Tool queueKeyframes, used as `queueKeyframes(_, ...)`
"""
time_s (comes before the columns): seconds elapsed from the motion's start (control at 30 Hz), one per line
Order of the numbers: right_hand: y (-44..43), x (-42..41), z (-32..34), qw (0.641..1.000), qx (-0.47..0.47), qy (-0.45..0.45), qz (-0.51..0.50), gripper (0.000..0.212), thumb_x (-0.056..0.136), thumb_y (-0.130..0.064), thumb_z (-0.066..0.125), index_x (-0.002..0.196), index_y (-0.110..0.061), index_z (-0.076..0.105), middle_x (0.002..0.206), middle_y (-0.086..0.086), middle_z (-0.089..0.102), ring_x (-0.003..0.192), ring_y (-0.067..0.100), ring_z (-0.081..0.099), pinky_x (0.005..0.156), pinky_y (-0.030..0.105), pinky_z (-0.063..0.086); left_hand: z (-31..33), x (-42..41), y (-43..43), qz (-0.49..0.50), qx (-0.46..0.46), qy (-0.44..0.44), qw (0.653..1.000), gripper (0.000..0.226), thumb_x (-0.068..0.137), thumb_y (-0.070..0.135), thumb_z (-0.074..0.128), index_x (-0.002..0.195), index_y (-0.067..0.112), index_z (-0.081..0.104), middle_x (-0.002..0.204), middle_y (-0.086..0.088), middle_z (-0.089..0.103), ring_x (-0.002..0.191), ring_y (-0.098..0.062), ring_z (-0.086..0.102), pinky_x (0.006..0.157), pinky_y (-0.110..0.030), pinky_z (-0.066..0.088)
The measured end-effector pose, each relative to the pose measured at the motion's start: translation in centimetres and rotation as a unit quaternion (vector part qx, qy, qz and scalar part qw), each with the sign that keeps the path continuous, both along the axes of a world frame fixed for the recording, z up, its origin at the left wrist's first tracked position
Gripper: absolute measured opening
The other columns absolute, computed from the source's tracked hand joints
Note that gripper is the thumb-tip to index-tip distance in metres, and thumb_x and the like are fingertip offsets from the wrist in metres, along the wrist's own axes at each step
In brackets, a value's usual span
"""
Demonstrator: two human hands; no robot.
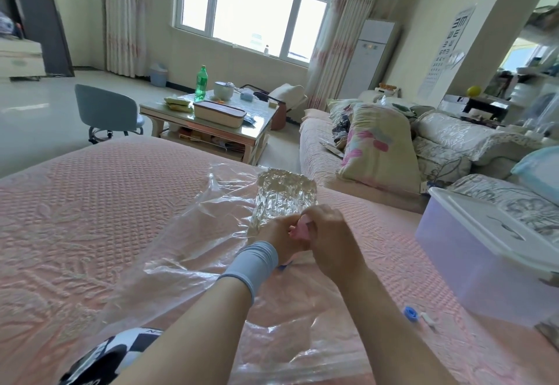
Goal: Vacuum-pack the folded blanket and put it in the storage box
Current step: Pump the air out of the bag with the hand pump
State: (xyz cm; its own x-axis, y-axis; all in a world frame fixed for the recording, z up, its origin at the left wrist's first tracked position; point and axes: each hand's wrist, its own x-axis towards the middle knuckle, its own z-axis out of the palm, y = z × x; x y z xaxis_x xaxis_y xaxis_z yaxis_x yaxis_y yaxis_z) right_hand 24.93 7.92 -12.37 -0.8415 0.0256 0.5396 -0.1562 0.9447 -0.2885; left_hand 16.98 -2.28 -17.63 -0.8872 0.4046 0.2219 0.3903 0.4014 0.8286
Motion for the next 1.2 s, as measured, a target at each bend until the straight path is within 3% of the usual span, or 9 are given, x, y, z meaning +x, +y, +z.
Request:
queueKeyframes(0.13, -0.3, 0.4, 0.9, 0.997, 0.071, 0.021, -0.029, 0.013, 0.09, -0.004, 0.059, 0.095, -0.012, 0.068, 0.093, 0.006, 0.067, 0.089, 0.029, 0.06, 0.071, 0.036, 0.049, 0.0, 0.0, 0.2, -0.011, 0.007, -0.006, 1.0, 0.023, 0.07, 0.039, 0.077, 0.081, 0.045, 0.058, 0.056, 0.032, 0.055, 0.052, 0.023, 0.048, 0.054, 0.003, 0.033)
queueKeyframes(0.27, -0.7, 1.4, 4.9, 0.975, 0.093, 0.198, -0.041, 0.013, 0.088, -0.004, 0.065, 0.093, -0.015, 0.069, 0.088, 0.005, 0.069, 0.08, 0.027, 0.064, 0.064, 0.033, 0.051, -0.1, -0.3, -0.2, 0.0, 0.035, -0.029, 0.999, 0.049, 0.065, 0.045, 0.082, 0.11, 0.05, 0.063, 0.073, 0.03, 0.057, 0.064, 0.016, 0.05, 0.051, -0.001, 0.035)
queueKeyframes(0.43, -0.4, 1.6, 7.1, 0.925, 0.083, 0.371, 0.009, 0.014, 0.097, -0.004, 0.052, 0.099, -0.01, 0.064, 0.095, 0.005, 0.066, 0.095, 0.021, 0.057, 0.085, 0.021, 0.043, -0.6, -0.6, -0.1, -0.012, 0.034, -0.032, 0.999, 0.057, 0.064, 0.046, 0.083, 0.116, 0.052, 0.059, 0.089, 0.024, 0.063, 0.084, -0.006, 0.061, 0.068, -0.014, 0.041)
queueKeyframes(0.53, -0.5, 0.8, 4.8, 0.946, 0.036, 0.322, 0.01, 0.017, 0.096, -0.002, 0.051, 0.101, -0.005, 0.066, 0.1, 0.008, 0.067, 0.097, 0.025, 0.057, 0.087, 0.023, 0.042, -0.7, -0.5, -0.1, -0.01, 0.023, -0.026, 0.999, 0.056, 0.064, 0.044, 0.084, 0.115, 0.05, 0.062, 0.089, 0.021, 0.065, 0.082, -0.006, 0.06, 0.06, -0.007, 0.034)
queueKeyframes(0.67, -0.4, 0.0, 0.1, 0.998, 0.033, 0.031, -0.039, 0.014, 0.094, -0.006, 0.056, 0.099, -0.009, 0.069, 0.098, 0.01, 0.067, 0.094, 0.03, 0.06, 0.075, 0.034, 0.046, -0.4, -0.2, 0.0, -0.006, -0.002, -0.026, 1.0, 0.04, 0.068, 0.045, 0.078, 0.105, 0.042, 0.064, 0.084, 0.017, 0.068, 0.074, -0.006, 0.06, 0.057, -0.012, 0.036)
queueKeyframes(0.73, -0.3, -0.1, -0.2, 0.997, 0.059, 0.013, -0.042, 0.01, 0.094, -0.01, 0.057, 0.095, -0.009, 0.067, 0.093, 0.009, 0.067, 0.088, 0.03, 0.06, 0.069, 0.034, 0.044, -0.3, 0.0, 0.0, -0.006, -0.004, -0.021, 1.0, 0.025, 0.069, 0.043, 0.075, 0.091, 0.041, 0.062, 0.077, 0.017, 0.065, 0.066, -0.001, 0.056, 0.051, -0.008, 0.032)
queueKeyframes(0.83, -0.7, 0.2, 1.4, 0.996, 0.07, 0.051, -0.029, 0.011, 0.091, -0.004, 0.06, 0.095, -0.01, 0.068, 0.089, 0.008, 0.067, 0.083, 0.029, 0.06, 0.067, 0.031, 0.04, -0.4, -0.1, -0.2, -0.006, 0.02, -0.02, 1.0, 0.02, 0.069, 0.042, 0.075, 0.082, 0.044, 0.06, 0.072, 0.019, 0.063, 0.061, 0.008, 0.051, 0.047, -0.005, 0.033)
queueKeyframes(1.07, -0.6, 1.6, 7.1, 0.946, 0.074, 0.316, 0.008, 0.012, 0.095, -0.004, 0.055, 0.096, -0.009, 0.066, 0.091, 0.004, 0.066, 0.089, 0.019, 0.056, 0.08, 0.019, 0.037, -0.5, -0.3, -0.4, -0.015, 0.04, -0.027, 0.999, 0.052, 0.066, 0.048, 0.079, 0.113, 0.053, 0.059, 0.077, 0.032, 0.058, 0.072, 0.008, 0.055, 0.055, -0.005, 0.032)
queueKeyframes(1.2, -0.9, 1.3, 6.3, 0.92, 0.043, 0.389, 0.02, 0.017, 0.099, -0.002, 0.051, 0.096, -0.004, 0.067, 0.097, 0.007, 0.067, 0.097, 0.023, 0.058, 0.093, 0.022, 0.041, -1.2, -0.7, 0.1, -0.034, 0.034, -0.026, 0.999, 0.056, 0.065, 0.042, 0.082, 0.117, 0.048, 0.06, 0.094, 0.02, 0.067, 0.085, -0.008, 0.062, 0.072, -0.016, 0.045)
